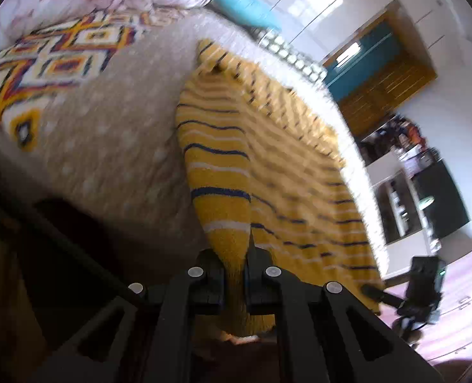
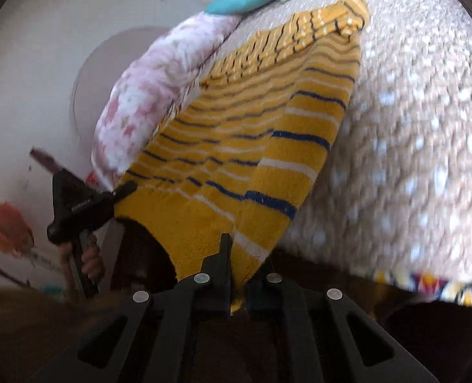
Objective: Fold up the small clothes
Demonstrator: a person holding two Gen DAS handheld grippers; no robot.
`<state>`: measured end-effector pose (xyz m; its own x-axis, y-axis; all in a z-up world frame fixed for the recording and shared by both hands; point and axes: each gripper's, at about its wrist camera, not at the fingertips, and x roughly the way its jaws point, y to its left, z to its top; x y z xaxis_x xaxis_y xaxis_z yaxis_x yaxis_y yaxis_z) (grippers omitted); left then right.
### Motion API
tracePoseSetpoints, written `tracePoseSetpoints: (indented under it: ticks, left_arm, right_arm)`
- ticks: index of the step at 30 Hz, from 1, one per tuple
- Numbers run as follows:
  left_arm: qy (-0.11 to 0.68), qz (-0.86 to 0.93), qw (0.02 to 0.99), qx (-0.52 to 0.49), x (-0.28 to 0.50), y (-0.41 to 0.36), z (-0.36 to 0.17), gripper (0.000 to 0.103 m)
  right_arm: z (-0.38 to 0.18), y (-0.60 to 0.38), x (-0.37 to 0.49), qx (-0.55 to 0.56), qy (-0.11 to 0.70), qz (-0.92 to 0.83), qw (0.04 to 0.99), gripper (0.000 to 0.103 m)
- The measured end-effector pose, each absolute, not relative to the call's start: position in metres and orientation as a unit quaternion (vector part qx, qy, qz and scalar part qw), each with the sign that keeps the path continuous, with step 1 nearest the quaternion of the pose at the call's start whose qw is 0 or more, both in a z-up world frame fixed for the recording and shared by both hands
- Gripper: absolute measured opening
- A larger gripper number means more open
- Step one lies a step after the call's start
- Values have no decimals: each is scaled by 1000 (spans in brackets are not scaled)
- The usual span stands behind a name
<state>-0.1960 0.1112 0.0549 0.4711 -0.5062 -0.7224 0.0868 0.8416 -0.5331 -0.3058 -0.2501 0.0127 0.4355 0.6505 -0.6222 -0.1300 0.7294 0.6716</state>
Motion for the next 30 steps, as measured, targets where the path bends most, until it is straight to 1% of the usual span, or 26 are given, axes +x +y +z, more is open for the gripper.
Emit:
tracePoseSetpoints:
  ticks: [4,8,12,14,16,21,27,30]
  left_arm:
    - [492,-171,826,-217,-184,111,49,8]
    - [447,-181,851,-207,-149,107,82,8]
    - [410,-179,875,-185,-83,87,119,8]
    - [407,-179,877,-184,-45,78,128,8]
    - [409,-175,876,-186,-10,71,132,8]
    - [429,-163,869,-188,67,54,125,8]
    - [473,-139,851,-178,120,38,88,10]
    - [483,-140,840,-206,144,40,75,12]
  right_arm:
    - [10,-257,-300,288,467,239,801,7]
    - [24,-260,-268,282,430,243,822,7]
    - [39,-263,-202,265,379,222,858,7]
    - [39,-267,-170,258,366,204,871,7]
    - [51,-273,-137,261,353,186,879,7]
    - [59,-291,-72,267,349,143,887,7]
    - [27,-308,-16,280,389,113,870,8]
    - [13,-321,6,286,399,94,866,9]
